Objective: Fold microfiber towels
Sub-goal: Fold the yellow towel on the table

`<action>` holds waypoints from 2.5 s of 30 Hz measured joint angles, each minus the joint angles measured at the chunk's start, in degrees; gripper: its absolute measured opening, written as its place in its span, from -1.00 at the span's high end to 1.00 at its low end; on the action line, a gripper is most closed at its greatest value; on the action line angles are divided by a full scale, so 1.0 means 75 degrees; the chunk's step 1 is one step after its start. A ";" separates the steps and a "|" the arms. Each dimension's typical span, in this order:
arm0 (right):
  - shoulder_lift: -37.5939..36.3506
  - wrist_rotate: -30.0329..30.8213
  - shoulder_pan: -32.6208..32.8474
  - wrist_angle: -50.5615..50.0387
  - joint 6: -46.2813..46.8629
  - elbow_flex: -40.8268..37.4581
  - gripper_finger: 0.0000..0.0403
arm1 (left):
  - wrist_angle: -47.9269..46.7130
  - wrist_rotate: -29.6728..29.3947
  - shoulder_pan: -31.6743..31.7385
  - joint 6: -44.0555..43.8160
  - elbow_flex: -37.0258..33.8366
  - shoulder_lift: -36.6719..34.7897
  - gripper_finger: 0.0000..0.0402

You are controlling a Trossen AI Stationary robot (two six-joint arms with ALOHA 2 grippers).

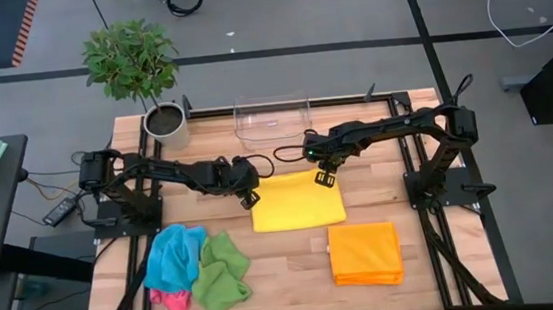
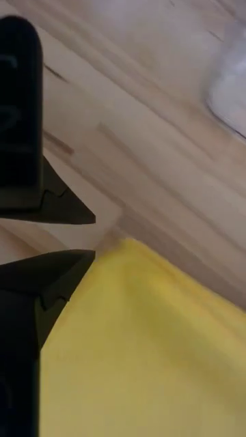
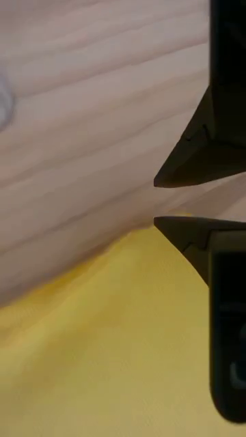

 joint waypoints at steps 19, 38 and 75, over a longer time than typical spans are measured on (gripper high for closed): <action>-0.1523 -0.1148 0.1940 0.1097 0.3291 -0.1291 0.96 | 0.1703 0.0749 -0.1435 -0.0243 0.0012 0.0441 0.96; -0.1139 0.0461 0.0025 0.2392 0.1767 -0.1783 0.99 | 0.1769 0.3552 -0.2064 -0.0470 0.1415 0.1189 0.97; -0.1770 -0.0202 0.0531 0.1329 0.2795 -0.1827 0.99 | 0.6047 0.2672 -0.2246 -0.1216 -0.0331 0.0916 0.98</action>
